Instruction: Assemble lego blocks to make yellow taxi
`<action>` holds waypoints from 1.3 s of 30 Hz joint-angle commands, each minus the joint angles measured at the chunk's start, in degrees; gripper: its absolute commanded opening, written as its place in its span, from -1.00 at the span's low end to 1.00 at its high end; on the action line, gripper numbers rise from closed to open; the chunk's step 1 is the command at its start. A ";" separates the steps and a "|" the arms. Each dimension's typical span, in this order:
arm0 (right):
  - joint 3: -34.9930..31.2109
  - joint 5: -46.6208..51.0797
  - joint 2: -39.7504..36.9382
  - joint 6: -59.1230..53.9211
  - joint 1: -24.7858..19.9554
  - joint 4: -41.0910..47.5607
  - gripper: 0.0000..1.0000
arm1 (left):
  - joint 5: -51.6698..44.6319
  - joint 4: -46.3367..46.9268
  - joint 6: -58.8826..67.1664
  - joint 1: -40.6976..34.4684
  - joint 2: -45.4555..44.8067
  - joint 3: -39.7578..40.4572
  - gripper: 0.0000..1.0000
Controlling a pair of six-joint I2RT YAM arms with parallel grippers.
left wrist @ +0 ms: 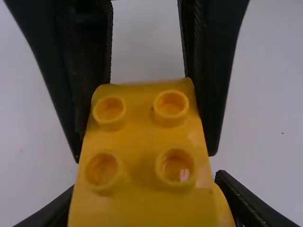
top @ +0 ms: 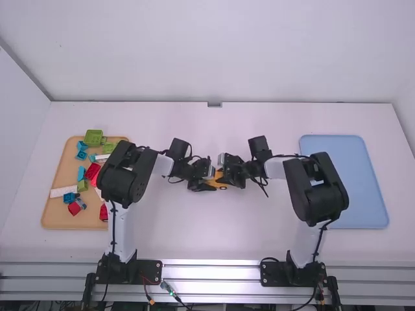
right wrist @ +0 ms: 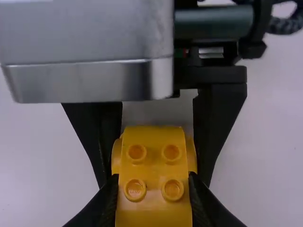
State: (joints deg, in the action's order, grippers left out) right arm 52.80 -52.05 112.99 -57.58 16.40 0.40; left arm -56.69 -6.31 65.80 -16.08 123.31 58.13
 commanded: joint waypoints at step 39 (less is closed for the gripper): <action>-11.41 8.94 0.63 9.42 2.80 -13.25 -1.00 | 3.65 -3.26 -3.50 0.00 1.01 -0.26 -0.79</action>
State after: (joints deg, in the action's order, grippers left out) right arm 44.36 -50.33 111.02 -54.17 17.10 -14.90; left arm -56.49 -8.21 63.83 -16.34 123.31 57.78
